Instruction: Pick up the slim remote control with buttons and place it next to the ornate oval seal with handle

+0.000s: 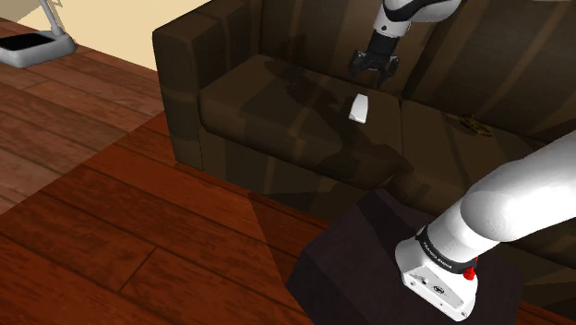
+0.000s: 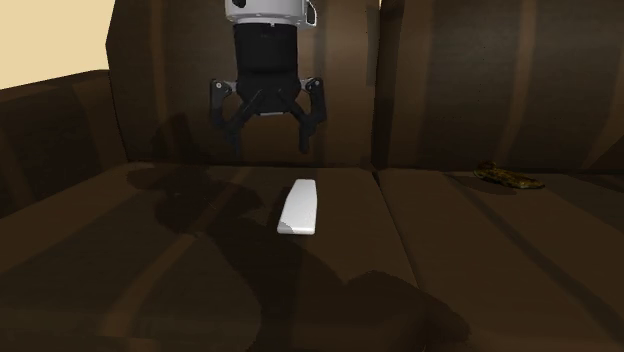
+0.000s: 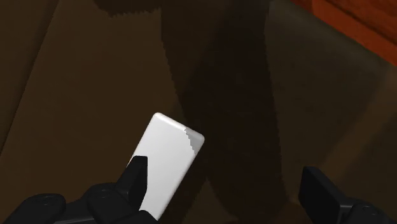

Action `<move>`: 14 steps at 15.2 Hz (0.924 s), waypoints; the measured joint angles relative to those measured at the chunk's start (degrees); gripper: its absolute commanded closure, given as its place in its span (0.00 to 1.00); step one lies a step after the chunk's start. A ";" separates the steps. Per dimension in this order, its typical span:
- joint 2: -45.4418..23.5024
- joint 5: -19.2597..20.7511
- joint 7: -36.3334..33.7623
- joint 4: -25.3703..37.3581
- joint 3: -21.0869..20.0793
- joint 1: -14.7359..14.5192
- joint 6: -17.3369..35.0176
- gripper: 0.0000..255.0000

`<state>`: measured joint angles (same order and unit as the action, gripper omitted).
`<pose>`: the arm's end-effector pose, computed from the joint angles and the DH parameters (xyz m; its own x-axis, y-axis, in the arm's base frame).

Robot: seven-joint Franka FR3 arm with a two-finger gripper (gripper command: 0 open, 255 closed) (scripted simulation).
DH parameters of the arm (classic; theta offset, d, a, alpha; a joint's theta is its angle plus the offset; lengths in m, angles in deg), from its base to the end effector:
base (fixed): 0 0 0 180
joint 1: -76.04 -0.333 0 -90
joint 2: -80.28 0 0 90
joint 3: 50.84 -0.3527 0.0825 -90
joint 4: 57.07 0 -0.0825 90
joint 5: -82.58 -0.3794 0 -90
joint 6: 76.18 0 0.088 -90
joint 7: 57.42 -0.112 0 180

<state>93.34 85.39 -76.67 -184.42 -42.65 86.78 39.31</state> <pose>0.4435 -0.1593 0.5030 0.8005 -0.5989 0.0219 -0.5991 -0.8007 0.0055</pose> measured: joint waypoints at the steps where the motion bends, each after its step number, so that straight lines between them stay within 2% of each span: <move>1: -1.63 -0.11 -0.77 0.29 0.53 0.55 1.34 0.00; 14: -22.24 -4.75 -9.95 9.96 5.82 6.14 12.03 0.00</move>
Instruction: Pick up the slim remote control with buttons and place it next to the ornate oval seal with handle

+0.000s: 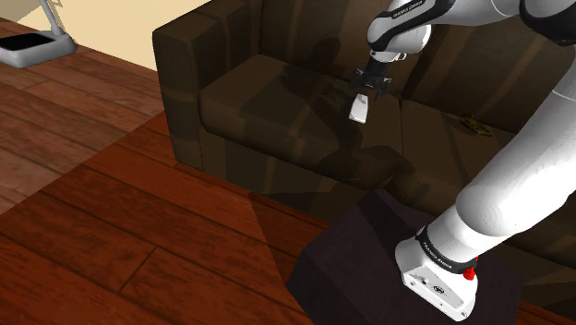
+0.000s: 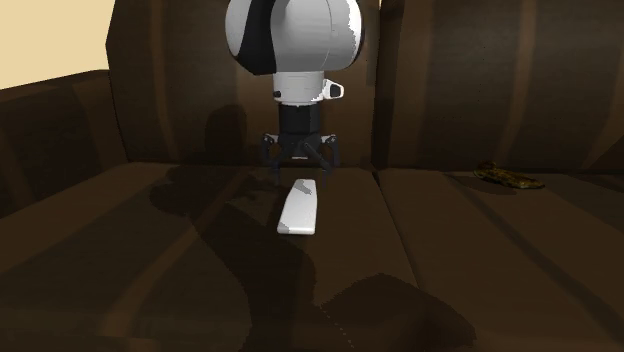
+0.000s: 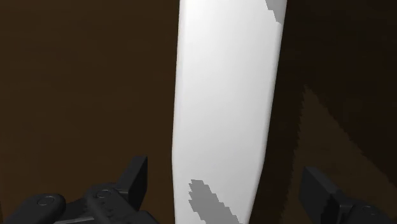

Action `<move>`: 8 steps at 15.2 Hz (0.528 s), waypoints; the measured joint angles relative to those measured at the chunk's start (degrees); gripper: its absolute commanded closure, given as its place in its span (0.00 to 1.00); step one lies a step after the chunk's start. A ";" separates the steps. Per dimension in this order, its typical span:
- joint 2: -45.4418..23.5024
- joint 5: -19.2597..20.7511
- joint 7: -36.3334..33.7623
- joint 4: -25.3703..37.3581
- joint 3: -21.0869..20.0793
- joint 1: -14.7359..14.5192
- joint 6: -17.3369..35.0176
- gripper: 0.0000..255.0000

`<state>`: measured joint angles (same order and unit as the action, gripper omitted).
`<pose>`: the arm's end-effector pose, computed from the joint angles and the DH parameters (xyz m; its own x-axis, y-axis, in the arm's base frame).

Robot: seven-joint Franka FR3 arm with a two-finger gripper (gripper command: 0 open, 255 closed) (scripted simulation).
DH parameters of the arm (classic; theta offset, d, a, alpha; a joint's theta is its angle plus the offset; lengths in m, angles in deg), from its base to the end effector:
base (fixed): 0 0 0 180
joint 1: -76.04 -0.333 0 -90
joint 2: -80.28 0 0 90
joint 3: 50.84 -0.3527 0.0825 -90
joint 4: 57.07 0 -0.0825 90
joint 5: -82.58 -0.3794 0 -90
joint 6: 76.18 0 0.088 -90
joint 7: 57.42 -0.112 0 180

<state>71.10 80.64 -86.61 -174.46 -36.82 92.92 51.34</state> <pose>0.5015 -0.2937 0.4004 0.4838 -0.8749 0.0246 -0.8751 -0.4839 -0.0007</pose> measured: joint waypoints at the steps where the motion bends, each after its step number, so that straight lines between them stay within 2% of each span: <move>1: -0.63 -0.20 -0.12 -0.02 0.01 0.05 0.64 0.00; 8: -3.36 -1.17 0.36 -1.57 -0.15 0.34 4.83 0.00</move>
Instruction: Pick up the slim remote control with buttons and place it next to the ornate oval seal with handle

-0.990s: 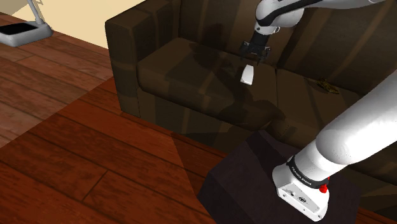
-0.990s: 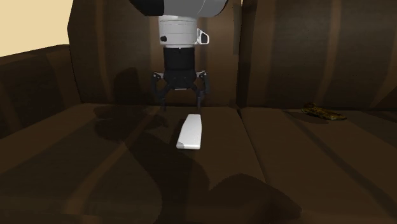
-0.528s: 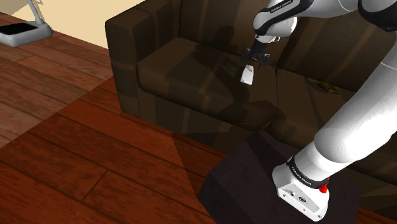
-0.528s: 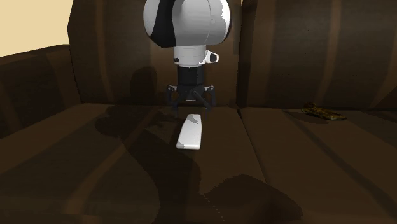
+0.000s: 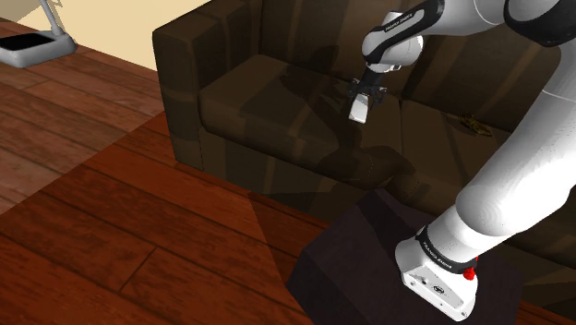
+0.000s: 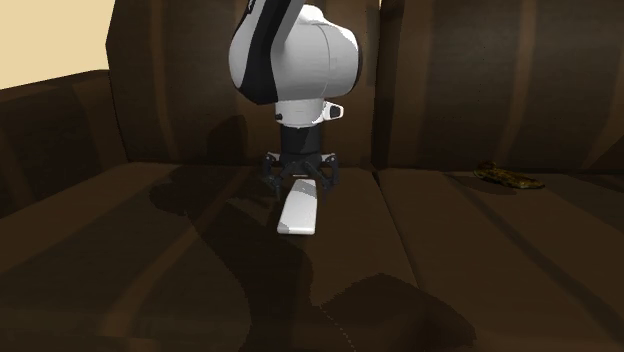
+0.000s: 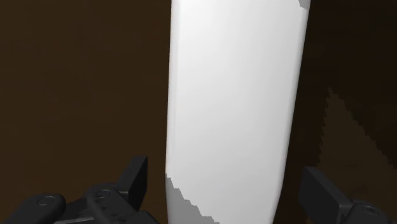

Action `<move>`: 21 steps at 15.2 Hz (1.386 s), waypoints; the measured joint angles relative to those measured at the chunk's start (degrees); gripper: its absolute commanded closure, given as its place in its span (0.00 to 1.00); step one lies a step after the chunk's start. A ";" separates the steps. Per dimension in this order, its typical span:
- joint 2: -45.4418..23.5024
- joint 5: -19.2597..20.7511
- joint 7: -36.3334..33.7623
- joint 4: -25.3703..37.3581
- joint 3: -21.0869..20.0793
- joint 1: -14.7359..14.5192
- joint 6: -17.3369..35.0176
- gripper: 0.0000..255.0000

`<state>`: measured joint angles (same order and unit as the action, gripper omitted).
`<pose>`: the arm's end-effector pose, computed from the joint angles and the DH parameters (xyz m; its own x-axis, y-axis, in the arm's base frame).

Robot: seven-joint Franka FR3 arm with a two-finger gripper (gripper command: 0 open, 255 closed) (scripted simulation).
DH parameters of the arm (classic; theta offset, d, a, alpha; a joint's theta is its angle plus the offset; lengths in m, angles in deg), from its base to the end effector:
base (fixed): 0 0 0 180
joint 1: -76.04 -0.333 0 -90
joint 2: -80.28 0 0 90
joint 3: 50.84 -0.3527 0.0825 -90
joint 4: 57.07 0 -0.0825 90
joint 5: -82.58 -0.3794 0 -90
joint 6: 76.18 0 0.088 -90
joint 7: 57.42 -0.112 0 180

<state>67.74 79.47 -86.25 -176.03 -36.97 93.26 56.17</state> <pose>0.5045 -0.2971 0.3626 0.4749 -0.8797 0.0248 -0.8800 -0.4750 -0.0009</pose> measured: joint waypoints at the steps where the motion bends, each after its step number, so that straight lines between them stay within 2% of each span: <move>1: -0.08 -0.03 0.04 0.00 0.00 0.02 0.09 0.00; 5: -0.17 -0.06 0.08 0.02 0.00 0.05 0.18 0.00; 6: -0.17 -0.06 0.08 0.02 0.00 0.05 0.18 1.00; 16: -0.17 -0.07 0.09 0.02 0.01 0.05 0.18 1.00; 21: 1.54 0.54 -0.33 1.11 0.17 -0.11 -2.57 1.00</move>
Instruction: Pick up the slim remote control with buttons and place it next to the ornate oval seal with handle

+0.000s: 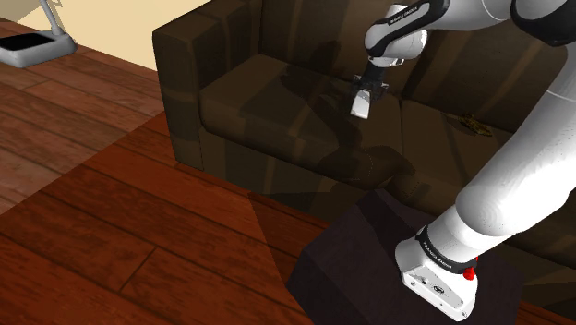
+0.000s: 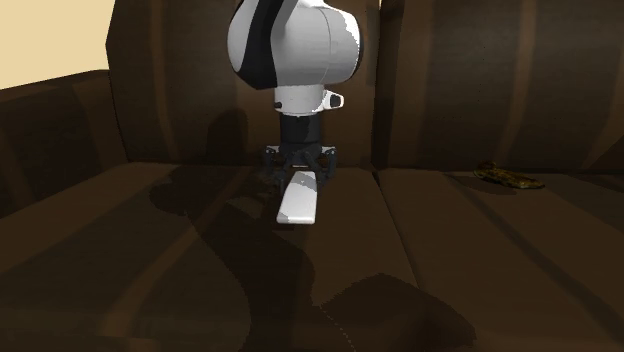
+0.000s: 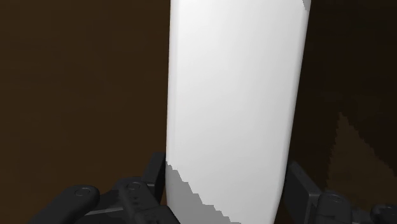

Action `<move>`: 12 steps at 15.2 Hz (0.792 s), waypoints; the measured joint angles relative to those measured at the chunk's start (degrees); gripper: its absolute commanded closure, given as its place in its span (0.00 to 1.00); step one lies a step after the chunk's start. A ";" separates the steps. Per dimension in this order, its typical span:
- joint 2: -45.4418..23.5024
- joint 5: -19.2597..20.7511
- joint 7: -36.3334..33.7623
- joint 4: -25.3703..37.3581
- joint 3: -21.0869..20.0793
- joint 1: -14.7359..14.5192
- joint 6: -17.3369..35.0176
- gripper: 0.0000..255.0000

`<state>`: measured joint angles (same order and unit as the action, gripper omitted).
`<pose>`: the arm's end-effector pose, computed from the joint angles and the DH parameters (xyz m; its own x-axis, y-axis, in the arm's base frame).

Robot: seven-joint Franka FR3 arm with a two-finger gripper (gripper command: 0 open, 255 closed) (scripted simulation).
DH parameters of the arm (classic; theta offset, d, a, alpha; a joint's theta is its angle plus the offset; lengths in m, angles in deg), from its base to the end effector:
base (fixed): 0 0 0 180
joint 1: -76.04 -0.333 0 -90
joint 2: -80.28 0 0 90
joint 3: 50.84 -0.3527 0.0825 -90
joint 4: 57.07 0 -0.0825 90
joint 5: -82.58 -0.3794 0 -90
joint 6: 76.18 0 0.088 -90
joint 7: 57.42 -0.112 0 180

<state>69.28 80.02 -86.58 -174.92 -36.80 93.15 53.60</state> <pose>0.5039 -0.2974 0.3824 0.4747 -0.8798 0.0253 -0.8800 -0.4749 -0.0011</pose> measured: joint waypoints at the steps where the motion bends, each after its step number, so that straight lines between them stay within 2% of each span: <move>1: 0.38 0.13 -0.01 0.42 0.06 0.02 -0.79 1.00; 12: 4.34 1.44 -0.92 4.13 0.25 -0.30 -8.33 1.00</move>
<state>73.62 81.46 -87.50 -170.79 -36.55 92.85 45.28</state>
